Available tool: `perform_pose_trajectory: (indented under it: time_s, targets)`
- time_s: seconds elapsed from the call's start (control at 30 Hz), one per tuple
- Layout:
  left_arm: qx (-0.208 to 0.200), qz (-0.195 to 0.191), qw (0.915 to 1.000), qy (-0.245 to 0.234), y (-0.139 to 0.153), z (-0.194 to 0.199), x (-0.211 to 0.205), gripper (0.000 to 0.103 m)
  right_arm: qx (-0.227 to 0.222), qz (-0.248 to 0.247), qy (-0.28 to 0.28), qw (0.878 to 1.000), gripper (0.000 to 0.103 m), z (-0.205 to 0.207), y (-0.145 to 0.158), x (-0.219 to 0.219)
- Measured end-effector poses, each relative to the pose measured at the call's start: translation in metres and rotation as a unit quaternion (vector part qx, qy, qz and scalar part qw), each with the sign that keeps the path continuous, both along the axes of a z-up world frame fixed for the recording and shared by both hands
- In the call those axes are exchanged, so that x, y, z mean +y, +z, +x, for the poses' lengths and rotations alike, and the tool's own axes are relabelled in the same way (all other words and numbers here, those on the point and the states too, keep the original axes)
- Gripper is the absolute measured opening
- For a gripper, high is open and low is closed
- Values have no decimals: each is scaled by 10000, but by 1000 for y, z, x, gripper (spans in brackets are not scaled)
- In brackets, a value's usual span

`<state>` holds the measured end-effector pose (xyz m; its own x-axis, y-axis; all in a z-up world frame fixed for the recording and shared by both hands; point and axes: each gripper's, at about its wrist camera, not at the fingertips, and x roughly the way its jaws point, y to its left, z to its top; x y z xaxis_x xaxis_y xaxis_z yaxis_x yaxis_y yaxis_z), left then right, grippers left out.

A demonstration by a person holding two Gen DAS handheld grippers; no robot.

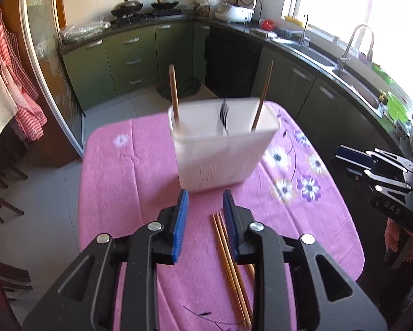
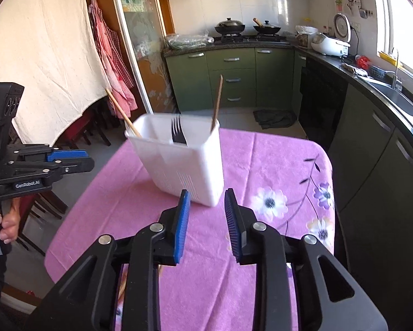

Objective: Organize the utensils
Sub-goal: 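Open both grippers to release the chopsticks in the caddy, then grasp another chopstick with left gripper while right gripper approaches remaining chopsticks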

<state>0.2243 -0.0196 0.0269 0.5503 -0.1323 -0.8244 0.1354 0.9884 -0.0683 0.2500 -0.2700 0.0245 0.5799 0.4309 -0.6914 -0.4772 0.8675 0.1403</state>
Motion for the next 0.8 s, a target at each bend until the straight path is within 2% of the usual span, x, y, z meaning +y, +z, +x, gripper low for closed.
perform_pose_trajectory:
  time_s: [0.07, 0.2, 0.33, 0.57, 0.8]
  targets:
    - [401, -16, 9992, -16, -31, -5, -4, 25, 176, -193, -18, 9997, 27, -7, -27, -1]
    - [1034, -61, 9946, 10, -86, -6, -10, 25, 612, -205, 31, 9979, 27, -12, -69, -4]
    - [1473, -161, 9889, 84, -119, 2, -13, 21, 842, -168, 71, 9963, 29, -18, -94, -5]
    - [1667, -12, 9859, 137, -138, 12, -18, 20, 940, -80, 56, 9955, 30, -15, -99, -10]
    - [1783, 111, 9838, 114, -143, 16, -24, 20, 1029, 23, 80, 9947, 30, -12, -101, -11]
